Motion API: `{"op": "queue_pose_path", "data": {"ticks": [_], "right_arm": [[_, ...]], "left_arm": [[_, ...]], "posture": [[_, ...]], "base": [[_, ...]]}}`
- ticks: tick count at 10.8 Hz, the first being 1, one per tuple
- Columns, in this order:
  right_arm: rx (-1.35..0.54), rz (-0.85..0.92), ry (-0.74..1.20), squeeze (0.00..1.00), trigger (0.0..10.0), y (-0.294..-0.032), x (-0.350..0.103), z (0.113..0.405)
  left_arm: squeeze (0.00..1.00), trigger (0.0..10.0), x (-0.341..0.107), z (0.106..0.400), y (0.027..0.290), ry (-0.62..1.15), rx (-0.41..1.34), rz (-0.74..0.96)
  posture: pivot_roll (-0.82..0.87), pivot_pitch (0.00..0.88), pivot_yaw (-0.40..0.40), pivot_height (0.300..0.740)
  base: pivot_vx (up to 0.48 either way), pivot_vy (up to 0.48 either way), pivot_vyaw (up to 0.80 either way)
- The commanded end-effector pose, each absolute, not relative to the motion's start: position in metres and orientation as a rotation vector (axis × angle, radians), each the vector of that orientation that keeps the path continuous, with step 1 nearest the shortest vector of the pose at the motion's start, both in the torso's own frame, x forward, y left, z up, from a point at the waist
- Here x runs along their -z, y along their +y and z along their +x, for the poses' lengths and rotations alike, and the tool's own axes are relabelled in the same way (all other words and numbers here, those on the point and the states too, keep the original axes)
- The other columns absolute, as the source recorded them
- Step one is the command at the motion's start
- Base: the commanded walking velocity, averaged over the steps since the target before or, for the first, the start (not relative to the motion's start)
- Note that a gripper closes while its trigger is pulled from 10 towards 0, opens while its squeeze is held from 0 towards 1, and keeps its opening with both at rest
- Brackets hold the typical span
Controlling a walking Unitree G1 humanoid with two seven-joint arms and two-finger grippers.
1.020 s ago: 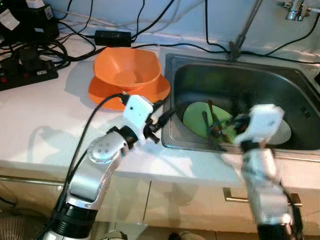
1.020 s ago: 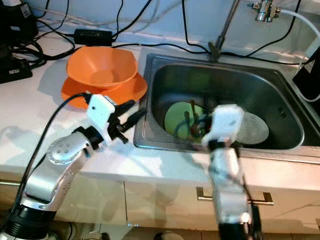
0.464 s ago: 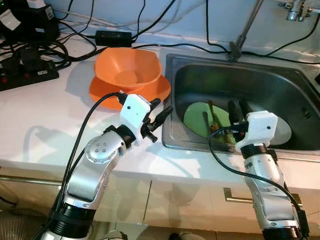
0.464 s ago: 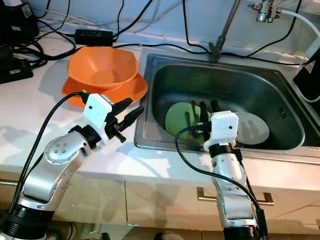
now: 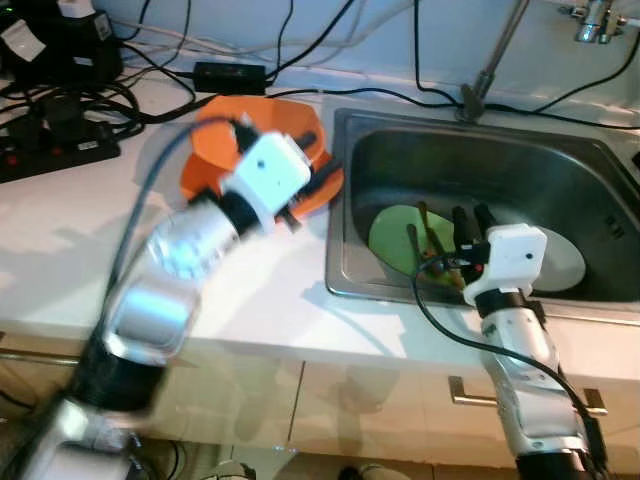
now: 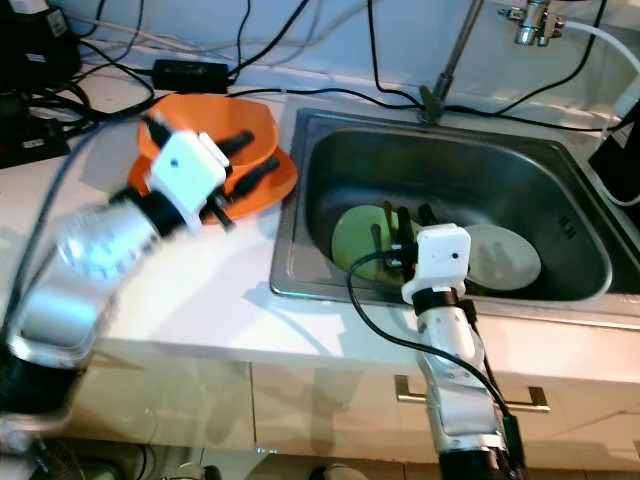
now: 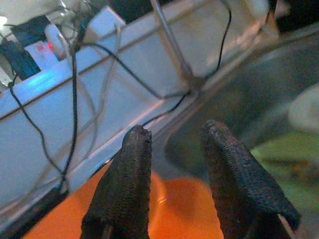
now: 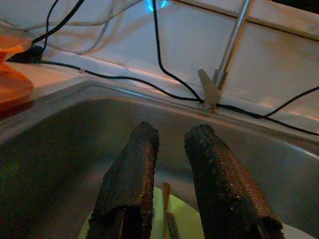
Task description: Kitchen organization
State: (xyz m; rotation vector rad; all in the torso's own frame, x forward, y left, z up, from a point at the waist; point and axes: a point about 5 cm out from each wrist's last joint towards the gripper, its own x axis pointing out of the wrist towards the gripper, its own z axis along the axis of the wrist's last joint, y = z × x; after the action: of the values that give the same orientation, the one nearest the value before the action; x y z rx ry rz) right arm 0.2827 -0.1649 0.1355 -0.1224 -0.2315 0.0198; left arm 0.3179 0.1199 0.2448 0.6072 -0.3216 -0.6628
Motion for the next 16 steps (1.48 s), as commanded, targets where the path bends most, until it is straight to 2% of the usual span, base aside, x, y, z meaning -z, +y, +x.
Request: {"op": "queue_pose_path", "data": {"ticks": [1, 3, 5, 7, 10, 13, 16], "right_arm": [[-0.006, -0.128, -0.22, 0.0, 10.0, -0.166, -0.133, 0.284], [0.003, -0.121, -0.217, 0.0, 10.0, -0.166, -0.132, 0.284], [0.012, -0.116, -0.215, 0.0, 10.0, -0.165, -0.132, 0.284], [0.009, -0.111, -0.214, 0.0, 10.0, -0.163, -0.131, 0.285], [0.01, -0.11, -0.215, 0.0, 10.0, -0.162, -0.131, 0.285], [0.014, -0.109, -0.212, 0.0, 10.0, -0.162, -0.131, 0.286], [0.02, -0.113, -0.211, 0.0, 10.0, -0.164, -0.131, 0.286]], "left_arm": [[0.0, 10.0, -0.251, 0.325, 0.128, -0.32, 0.658, 0.641], [0.0, 10.0, -0.251, 0.335, 0.157, -0.175, 0.784, 0.79], [0.0, 10.0, -0.259, 0.343, 0.183, -0.05, 0.831, 0.866], [0.0, 10.0, -0.26, 0.345, 0.194, 0.014, 0.871, 0.913], [0.0, 10.0, -0.257, 0.351, 0.192, 0.043, 0.904, 1.016], [0.0, 10.0, -0.25, 0.37, 0.18, 0.029, 0.843, 1.178], [0.0, 10.0, -0.244, 0.379, 0.174, 0.046, 0.837, 1.244]], "posture": [[0.0, 0.057, -0.078, 0.74], [0.0, 0.059, -0.068, 0.74], [0.0, 0.06, -0.066, 0.74], [0.01, 0.063, -0.068, 0.74], [0.01, 0.065, -0.067, 0.74], [0.01, 0.063, -0.067, 0.74], [-0.01, 0.057, -0.06, 0.74]], "base": [[0.0, 0.0, 0.0], [0.0, 0.0, 0.0], [0.0, 0.0, 0.0], [0.0, 0.0, 0.0], [0.0, 0.0, 0.0], [0.0, 0.0, 0.0], [0.0, 0.0, 0.0]]}}
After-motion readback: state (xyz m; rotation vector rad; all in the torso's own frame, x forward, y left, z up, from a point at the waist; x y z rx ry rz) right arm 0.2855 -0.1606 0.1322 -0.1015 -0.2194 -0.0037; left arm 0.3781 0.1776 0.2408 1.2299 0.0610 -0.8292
